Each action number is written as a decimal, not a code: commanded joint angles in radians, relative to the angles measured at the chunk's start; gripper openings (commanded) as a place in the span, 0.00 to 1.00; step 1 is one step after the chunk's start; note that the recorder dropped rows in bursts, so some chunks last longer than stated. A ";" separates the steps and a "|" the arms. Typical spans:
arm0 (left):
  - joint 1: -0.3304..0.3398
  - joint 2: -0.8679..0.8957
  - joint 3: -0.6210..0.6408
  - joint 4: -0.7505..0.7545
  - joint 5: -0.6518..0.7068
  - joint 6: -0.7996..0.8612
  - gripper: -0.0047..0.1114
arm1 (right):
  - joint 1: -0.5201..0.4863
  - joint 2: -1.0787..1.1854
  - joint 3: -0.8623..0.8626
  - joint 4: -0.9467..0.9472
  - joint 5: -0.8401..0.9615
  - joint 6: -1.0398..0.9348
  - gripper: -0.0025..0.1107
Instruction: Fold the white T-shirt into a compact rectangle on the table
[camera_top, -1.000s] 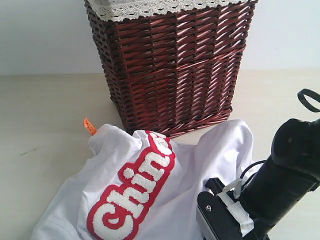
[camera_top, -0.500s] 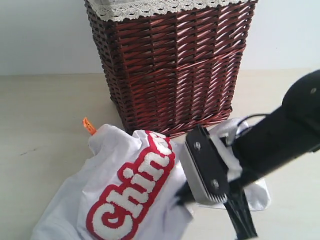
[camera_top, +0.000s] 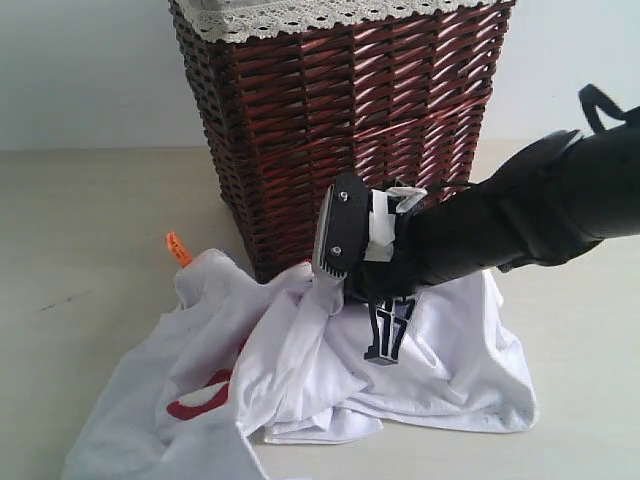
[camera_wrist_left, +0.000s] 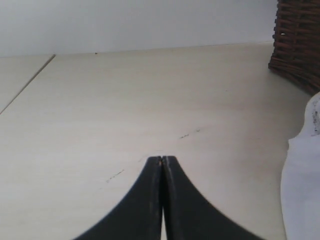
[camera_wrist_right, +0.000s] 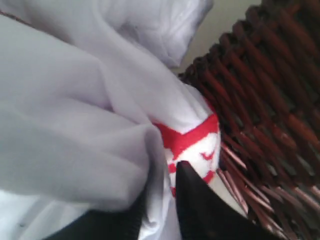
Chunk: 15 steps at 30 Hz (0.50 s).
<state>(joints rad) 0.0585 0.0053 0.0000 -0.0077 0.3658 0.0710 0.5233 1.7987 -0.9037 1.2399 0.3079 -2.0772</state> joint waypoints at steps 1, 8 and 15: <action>0.000 -0.005 0.000 -0.003 -0.008 0.000 0.04 | 0.001 0.046 -0.010 0.043 -0.076 0.015 0.46; 0.000 -0.005 0.000 -0.003 -0.008 0.000 0.04 | 0.001 -0.033 -0.010 0.156 -0.048 0.046 0.52; 0.000 -0.005 0.000 -0.003 -0.008 0.000 0.04 | 0.001 -0.287 -0.010 0.112 0.116 0.159 0.52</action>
<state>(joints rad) 0.0585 0.0053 0.0000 -0.0077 0.3658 0.0710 0.5233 1.5968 -0.9077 1.3870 0.3470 -1.9671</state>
